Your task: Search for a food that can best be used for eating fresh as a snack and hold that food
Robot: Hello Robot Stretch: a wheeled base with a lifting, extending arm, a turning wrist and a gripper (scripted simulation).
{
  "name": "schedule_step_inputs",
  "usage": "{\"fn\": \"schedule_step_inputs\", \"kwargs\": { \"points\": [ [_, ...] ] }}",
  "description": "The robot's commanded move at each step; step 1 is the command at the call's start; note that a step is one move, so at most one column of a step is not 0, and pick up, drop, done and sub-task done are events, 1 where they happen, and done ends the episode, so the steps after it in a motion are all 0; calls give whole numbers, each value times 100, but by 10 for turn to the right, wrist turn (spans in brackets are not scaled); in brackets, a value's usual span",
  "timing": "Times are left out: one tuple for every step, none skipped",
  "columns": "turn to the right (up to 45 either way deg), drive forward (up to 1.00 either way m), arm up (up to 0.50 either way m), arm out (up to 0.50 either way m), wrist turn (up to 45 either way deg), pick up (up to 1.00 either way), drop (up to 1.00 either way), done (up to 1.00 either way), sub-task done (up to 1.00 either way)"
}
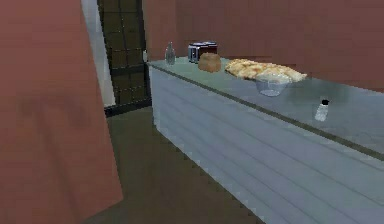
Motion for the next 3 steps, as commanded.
{"fn": "schedule_step_inputs", "kwargs": {
  "points": [
    [-450,0,0,0,0,0,0,0,0],
    [-390,0,0,0,0,0,0,0,0],
    [0,40,0,0,0,0,0,0,0]
  ]
}}
